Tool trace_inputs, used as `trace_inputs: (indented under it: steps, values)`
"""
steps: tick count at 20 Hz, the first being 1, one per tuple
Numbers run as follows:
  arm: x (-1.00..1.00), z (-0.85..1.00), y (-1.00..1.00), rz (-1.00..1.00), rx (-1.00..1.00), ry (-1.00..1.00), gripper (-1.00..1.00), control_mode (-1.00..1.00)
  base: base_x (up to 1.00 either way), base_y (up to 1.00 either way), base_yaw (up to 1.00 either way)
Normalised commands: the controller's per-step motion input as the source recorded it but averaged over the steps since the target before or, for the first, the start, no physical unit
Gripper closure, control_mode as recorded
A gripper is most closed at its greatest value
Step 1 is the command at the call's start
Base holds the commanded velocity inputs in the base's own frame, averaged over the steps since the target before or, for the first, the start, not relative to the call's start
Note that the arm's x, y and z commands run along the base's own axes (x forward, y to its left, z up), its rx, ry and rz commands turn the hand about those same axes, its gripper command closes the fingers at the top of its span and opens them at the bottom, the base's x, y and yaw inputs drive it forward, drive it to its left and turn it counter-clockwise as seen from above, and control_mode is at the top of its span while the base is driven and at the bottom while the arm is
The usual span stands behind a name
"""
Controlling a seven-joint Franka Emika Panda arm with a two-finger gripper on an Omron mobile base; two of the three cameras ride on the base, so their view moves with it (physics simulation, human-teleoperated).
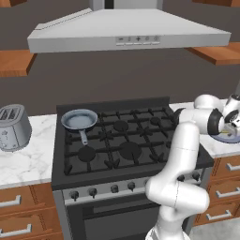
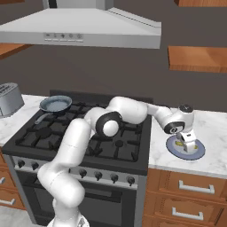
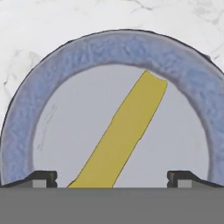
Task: Pick up the butter stick and place it in the pan. Then turn on the burner for the pan.
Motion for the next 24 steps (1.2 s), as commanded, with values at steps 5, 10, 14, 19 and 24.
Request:
trace_inputs:
  steps: [5, 10, 14, 19, 24]
  values:
    - [0.00, -0.32, 0.00, 0.00, 0.00, 0.01, -1.00, -1.00, 0.00, 0.00, 0.00]
    - [0.04, -0.31, 0.00, 0.00, 0.00, 0.03, -1.00, -1.00, 0.00, 0.00, 0.00]
    - [0.10, -0.21, 0.00, 0.00, 0.00, 0.01, -1.00, -1.00, 0.00, 0.00, 0.00]
    - [0.05, -0.27, -0.01, 0.00, 0.00, 0.00, 1.00, -1.00, 0.00, 0.00, 0.00]
    - [0.00, -0.38, 0.00, 0.00, 0.00, 0.05, 1.00, -1.00, 0.00, 0.00, 0.00]
